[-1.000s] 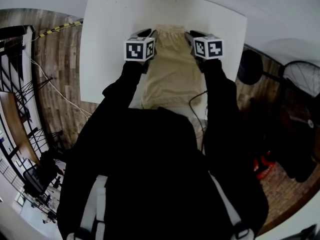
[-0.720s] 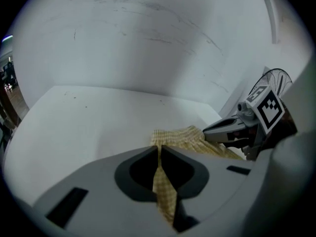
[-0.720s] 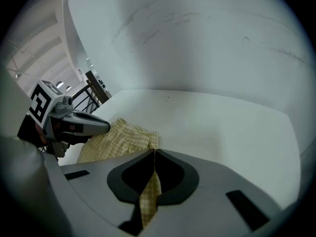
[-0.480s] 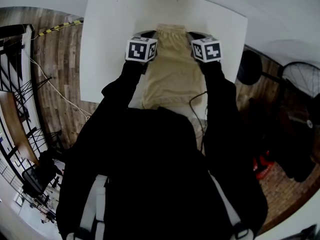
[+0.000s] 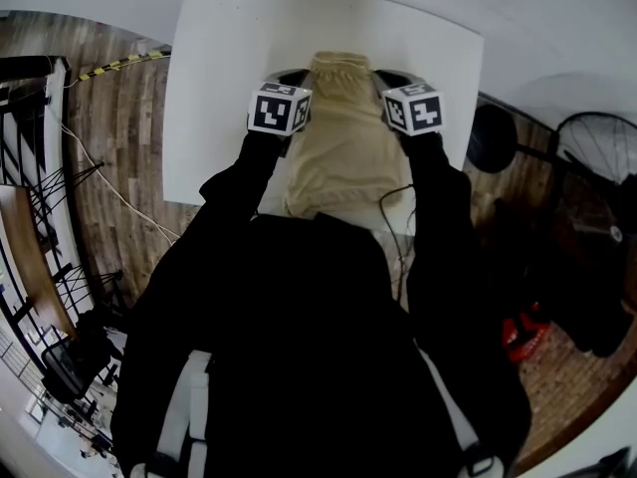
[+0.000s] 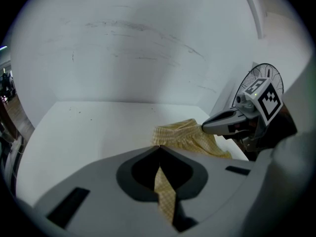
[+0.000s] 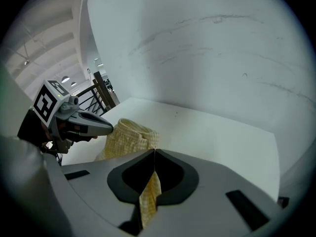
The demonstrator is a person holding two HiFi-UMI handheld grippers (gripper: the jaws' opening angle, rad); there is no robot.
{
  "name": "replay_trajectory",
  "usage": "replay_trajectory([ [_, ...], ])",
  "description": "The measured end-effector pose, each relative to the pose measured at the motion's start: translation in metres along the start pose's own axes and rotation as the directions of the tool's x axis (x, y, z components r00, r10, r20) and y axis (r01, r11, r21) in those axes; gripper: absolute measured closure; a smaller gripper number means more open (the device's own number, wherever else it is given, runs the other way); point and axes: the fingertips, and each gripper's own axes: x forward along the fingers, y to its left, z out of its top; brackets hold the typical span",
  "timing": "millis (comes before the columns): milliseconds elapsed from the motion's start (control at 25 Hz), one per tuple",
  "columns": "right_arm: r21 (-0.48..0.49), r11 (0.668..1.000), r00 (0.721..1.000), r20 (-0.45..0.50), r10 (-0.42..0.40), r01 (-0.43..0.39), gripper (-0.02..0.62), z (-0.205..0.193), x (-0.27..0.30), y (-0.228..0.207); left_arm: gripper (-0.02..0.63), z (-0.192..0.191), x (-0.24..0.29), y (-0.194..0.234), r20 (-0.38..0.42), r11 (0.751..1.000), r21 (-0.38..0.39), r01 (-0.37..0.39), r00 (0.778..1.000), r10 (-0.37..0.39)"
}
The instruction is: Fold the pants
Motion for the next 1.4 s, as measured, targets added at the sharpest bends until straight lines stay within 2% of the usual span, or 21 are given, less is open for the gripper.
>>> replay_trajectory([
  [400, -0.011, 1.000, 0.999, 0.045, -0.006, 0.007, 0.589, -0.014, -0.044, 0.026, 0.600, -0.018, -0.041, -0.025, 0.019, 0.999, 0.032, 0.017, 1.000, -0.017],
  [920, 0.010, 0.999, 0.996, 0.075, -0.041, 0.040, 0.589, -0.041, -0.085, 0.052, 0.600, -0.043, -0.085, -0.063, 0.045, 0.994, 0.075, 0.083, 0.995, -0.087],
  [1120, 0.018, 0.999, 0.995, 0.082, -0.049, 0.048, 0.589, -0.052, -0.097, 0.064, 0.600, -0.056, -0.096, -0.076, 0.036, 0.991, 0.097, 0.092, 0.995, -0.096],
  [1400, 0.045, 0.998, 0.995, 0.085, -0.051, 0.048, 0.589, -0.075, -0.106, 0.074, 0.600, -0.081, -0.107, -0.102, -0.012, 0.984, 0.099, 0.151, 0.989, -0.150],
])
